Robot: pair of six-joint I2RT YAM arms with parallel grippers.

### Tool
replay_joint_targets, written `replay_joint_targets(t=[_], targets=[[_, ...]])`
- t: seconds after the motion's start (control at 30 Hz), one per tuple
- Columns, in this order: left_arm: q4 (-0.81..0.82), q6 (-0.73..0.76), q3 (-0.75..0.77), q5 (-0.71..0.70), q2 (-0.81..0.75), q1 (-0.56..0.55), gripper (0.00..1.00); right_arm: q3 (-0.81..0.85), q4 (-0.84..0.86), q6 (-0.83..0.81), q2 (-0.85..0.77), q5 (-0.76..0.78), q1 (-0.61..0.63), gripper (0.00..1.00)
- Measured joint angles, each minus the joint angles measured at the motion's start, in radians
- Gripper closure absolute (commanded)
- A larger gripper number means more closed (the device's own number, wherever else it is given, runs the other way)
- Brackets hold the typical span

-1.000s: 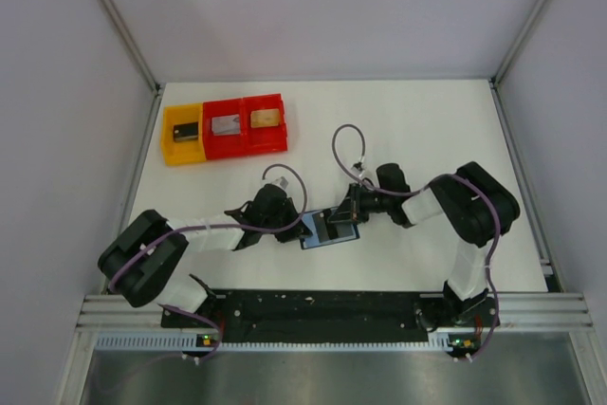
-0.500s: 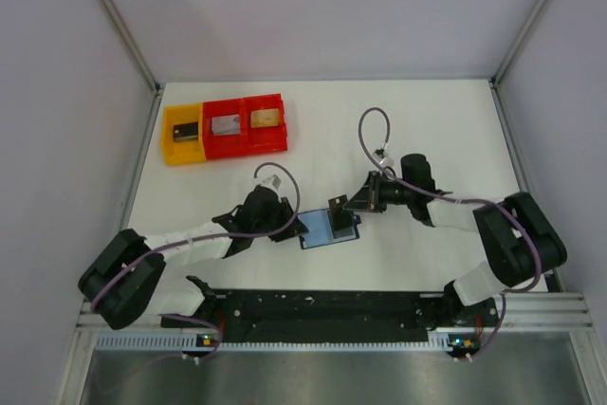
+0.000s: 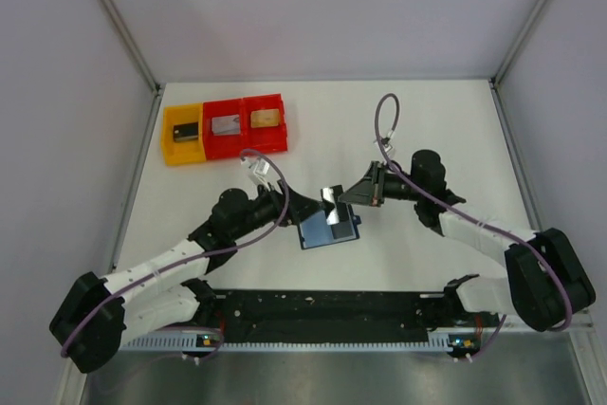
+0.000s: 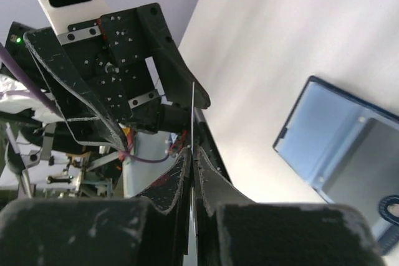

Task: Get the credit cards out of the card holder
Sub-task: Remove the credit card from the card holder.

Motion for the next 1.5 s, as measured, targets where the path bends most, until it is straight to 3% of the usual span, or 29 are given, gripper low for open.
replay_joint_targets(t=[0.37, 0.87, 0.93, 1.07, 1.17, 1.33, 1.5], targets=[[0.184, -0.042, -0.009, 0.1, 0.005, 0.0, 0.4, 0.013, 0.154, 0.17, -0.011, -0.032, 0.076, 1.0], [0.295, -0.114, -0.061, 0.153, 0.023, 0.0, 0.7, 0.022, 0.215, 0.222, -0.01, -0.043, 0.079, 1.0], [0.308, -0.117, -0.061, 0.156, 0.026, 0.0, 0.77, 0.027, 0.215, 0.222, -0.008, -0.049, 0.079, 1.0], [0.324, -0.13, -0.061, 0.158, 0.026, 0.0, 1.0, 0.034, 0.214, 0.221, -0.003, -0.056, 0.079, 1.0], [0.338, -0.142, -0.061, 0.164, 0.026, 0.0, 1.0, 0.034, 0.212, 0.217, -0.003, -0.055, 0.078, 1.0], [0.338, -0.156, -0.073, 0.135, 0.012, 0.0, 1.0, 0.054, 0.159, 0.177, -0.003, -0.051, 0.078, 0.7], [0.32, -0.172, -0.138, 0.015, -0.08, 0.011, 1.0, 0.087, 0.015, 0.091, -0.024, -0.031, 0.055, 0.44]])
